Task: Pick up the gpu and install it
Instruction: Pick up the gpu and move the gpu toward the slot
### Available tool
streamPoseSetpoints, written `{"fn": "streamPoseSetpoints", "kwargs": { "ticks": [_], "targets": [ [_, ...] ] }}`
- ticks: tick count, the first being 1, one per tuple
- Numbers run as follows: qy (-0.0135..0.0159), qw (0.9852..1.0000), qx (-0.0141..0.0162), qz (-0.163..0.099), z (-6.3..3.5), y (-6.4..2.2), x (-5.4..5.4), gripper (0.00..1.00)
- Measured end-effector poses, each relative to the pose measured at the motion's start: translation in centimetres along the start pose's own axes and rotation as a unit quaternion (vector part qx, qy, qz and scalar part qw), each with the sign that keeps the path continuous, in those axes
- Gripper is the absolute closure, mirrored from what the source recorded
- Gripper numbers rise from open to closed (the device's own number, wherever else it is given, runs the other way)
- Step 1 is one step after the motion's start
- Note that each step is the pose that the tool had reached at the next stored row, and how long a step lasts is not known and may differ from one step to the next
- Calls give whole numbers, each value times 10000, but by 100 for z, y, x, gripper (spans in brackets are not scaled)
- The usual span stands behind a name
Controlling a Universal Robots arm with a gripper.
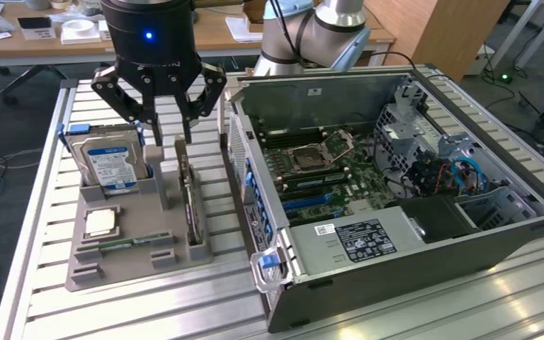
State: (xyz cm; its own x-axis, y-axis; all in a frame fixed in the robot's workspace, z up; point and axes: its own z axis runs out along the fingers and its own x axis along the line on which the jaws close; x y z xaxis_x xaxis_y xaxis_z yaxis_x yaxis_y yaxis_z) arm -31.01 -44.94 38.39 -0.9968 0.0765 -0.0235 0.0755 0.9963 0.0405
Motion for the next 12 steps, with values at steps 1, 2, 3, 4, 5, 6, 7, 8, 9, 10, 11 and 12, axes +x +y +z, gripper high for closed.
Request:
{"fn": "streamPoseSetpoints", "kwargs": {
  "ticks": [1, 2, 3, 4, 5, 6, 7, 8, 9, 10, 11, 12],
  "targets": [
    [0, 10000, 0, 0, 0, 0, 0, 58],
    [0, 10000, 0, 0, 0, 0, 0, 58],
    [0, 10000, 0, 0, 0, 0, 0, 58],
    [0, 10000, 0, 0, 0, 0, 0, 58],
    [0, 10000, 0, 0, 0, 0, 0, 58],
    [0, 10000, 0, 0, 0, 0, 0, 58],
    [0, 10000, 0, 0, 0, 0, 0, 58],
    [1, 10000, 1, 0, 0, 0, 0, 58],
    [-1, 10000, -1, 0, 5, 0, 0, 58],
    [-1, 10000, -1, 0, 12, -1, 0, 58],
    [0, 10000, 0, 0, 20, -1, 1, 58],
    [0, 10000, 0, 0, 28, -1, 1, 58]
  ]
}}
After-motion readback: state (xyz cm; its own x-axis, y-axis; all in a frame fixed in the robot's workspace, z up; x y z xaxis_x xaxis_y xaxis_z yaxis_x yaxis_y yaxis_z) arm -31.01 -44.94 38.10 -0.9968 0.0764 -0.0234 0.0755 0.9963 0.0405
